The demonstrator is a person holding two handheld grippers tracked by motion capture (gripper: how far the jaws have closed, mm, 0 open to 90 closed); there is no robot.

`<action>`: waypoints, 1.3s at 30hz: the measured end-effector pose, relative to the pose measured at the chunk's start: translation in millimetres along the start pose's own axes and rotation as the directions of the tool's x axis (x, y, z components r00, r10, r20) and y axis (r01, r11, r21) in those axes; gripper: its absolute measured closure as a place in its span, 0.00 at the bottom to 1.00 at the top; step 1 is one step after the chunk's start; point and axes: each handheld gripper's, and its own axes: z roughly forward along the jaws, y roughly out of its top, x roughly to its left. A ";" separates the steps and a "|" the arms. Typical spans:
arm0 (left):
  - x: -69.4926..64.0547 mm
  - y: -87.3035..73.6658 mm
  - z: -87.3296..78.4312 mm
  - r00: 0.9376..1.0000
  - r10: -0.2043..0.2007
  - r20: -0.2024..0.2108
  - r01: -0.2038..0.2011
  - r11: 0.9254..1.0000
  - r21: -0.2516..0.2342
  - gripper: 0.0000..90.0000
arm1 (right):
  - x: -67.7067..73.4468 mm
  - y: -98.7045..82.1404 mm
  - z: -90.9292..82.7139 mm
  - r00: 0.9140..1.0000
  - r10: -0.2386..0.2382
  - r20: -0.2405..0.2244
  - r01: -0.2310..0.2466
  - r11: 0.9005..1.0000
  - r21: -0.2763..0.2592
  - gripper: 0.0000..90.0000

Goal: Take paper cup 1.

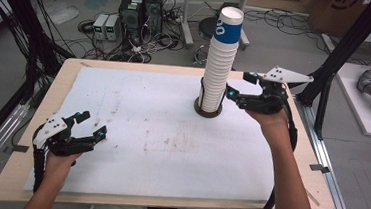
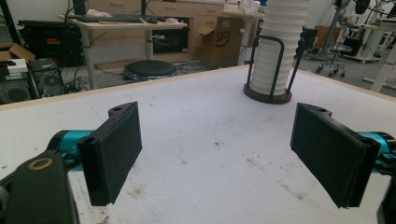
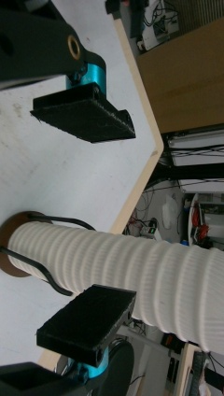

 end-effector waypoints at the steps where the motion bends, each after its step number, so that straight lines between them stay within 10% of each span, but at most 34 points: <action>1: 0.0 -0.1 0.2 1.000 -0.001 0.000 0.001 1.000 0.000 0.18 | -1.5 3.6 1.5 1.000 -0.003 0.002 0.003 1.000 -0.001 0.22; 39: 5.7 -3.5 5.5 1.000 -0.027 0.013 0.028 1.000 -0.006 0.18 | -49.4 118.8 67.1 0.989 0.079 0.123 -0.085 0.995 0.048 0.22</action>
